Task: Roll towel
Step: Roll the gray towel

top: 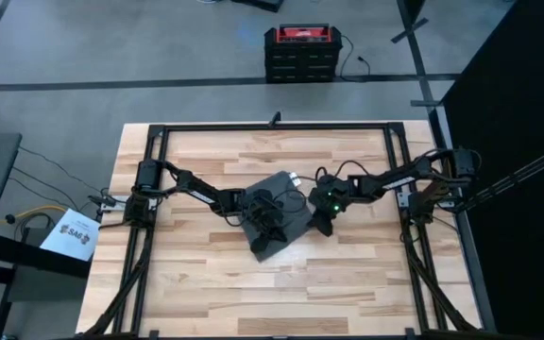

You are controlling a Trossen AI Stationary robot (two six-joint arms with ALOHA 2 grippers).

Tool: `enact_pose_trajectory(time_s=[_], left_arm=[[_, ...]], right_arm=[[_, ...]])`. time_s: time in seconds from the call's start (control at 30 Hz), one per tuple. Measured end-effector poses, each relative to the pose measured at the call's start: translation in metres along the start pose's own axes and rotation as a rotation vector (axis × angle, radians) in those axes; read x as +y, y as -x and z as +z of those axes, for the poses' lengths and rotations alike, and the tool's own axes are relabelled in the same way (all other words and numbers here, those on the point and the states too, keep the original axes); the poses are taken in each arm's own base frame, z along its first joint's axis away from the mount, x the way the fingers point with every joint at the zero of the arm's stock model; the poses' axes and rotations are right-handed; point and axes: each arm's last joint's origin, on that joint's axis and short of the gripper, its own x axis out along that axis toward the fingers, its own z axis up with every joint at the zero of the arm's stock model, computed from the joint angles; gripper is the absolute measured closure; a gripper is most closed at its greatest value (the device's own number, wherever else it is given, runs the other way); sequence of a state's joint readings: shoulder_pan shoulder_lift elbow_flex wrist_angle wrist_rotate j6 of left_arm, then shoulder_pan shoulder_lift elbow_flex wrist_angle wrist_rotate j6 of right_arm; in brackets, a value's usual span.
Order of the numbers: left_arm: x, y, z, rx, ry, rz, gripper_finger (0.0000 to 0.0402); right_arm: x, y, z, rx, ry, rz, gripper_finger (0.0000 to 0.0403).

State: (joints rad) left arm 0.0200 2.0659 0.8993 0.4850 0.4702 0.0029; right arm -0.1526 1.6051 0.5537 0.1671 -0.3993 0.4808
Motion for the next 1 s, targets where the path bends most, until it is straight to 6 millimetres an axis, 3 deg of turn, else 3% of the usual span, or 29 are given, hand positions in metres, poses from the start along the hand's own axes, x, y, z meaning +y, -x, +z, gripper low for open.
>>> enact_pose_trajectory(time_s=[0.13,0.37,0.53,0.73,1.0], left_arm=[[0.000,0.000,0.000,0.000,-0.010,0.000,0.0402],[0.000,0.000,0.000,0.000,-0.025,0.006,0.0402],[0.000,0.000,0.000,-0.001,-0.008,0.027,0.0402],[-0.002,-0.001,0.000,0.001,-0.030,0.029,0.0402],[-0.002,-0.001,0.000,0.001,-0.068,0.019,0.0402]], right_arm=[[-0.006,0.003,0.003,-0.008,-0.164,-0.010,0.0310],[-0.011,0.005,0.004,-0.016,-0.371,-0.020,0.0307],[-0.010,0.005,0.003,0.016,-0.397,0.001,0.0305],[-0.001,0.015,-0.002,0.055,-0.134,0.018,0.0277],[0.012,0.043,0.001,-0.032,0.343,-0.101,0.0195]])
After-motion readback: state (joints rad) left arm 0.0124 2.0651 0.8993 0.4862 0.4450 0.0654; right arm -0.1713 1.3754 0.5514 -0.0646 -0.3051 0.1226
